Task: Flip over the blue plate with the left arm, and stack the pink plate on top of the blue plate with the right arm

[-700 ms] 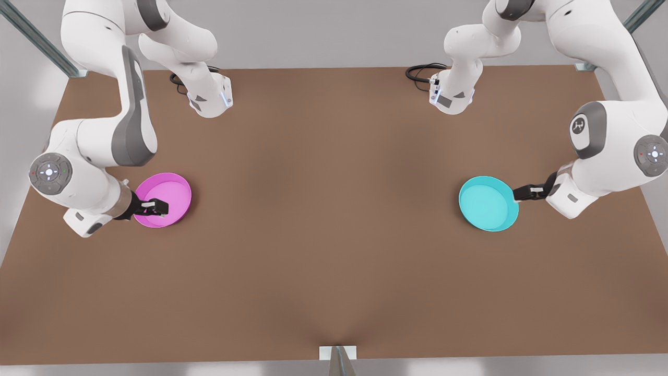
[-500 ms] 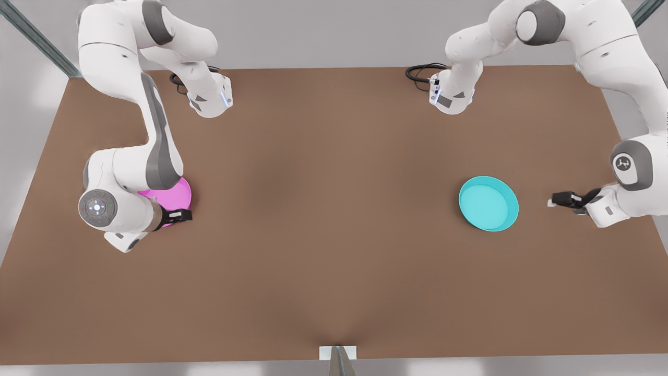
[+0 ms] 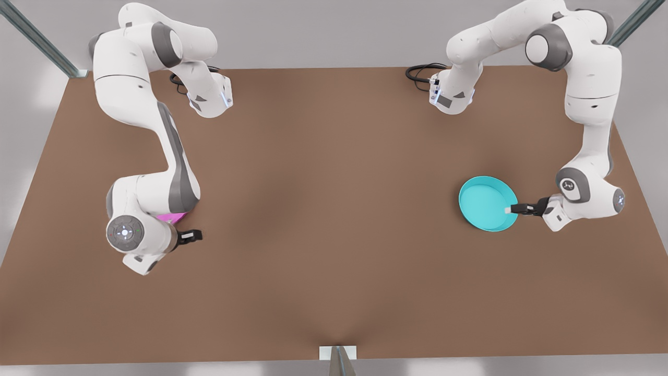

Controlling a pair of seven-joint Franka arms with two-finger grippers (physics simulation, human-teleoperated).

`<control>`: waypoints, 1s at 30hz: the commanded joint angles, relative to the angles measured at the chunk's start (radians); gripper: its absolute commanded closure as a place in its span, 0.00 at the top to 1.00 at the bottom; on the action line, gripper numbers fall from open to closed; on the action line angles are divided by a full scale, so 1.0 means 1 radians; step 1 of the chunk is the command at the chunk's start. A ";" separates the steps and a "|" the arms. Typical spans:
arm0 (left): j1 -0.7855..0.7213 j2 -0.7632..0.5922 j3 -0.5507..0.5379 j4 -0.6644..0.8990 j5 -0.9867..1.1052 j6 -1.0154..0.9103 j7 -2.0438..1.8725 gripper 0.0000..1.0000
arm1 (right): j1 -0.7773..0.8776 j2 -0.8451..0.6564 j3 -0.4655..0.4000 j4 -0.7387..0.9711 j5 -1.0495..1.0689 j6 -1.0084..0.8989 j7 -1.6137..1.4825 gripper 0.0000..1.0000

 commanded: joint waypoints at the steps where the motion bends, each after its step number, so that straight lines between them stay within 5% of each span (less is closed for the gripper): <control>1: 0.000 0.002 0.000 0.000 -0.003 0.000 0.000 1.00 | -0.001 0.000 0.000 0.000 0.002 0.000 0.000 1.00; 5: 0.000 0.005 0.000 0.002 -0.001 -0.002 0.003 0.98 | 0.000 -0.003 0.000 0.000 0.003 0.002 0.003 1.00; 8: 0.000 0.009 0.000 0.002 0.000 -0.003 0.003 0.63 | 0.005 -0.005 0.000 -0.006 0.029 0.029 0.003 1.00; 10: 0.000 0.012 0.000 0.002 0.004 -0.003 0.003 0.56 | 0.003 -0.005 0.000 -0.008 0.029 0.031 0.003 1.00; 30: 0.001 0.034 0.005 0.008 0.017 -0.002 0.008 0.39 | 0.022 -0.008 0.026 -0.006 0.055 0.028 0.000 1.00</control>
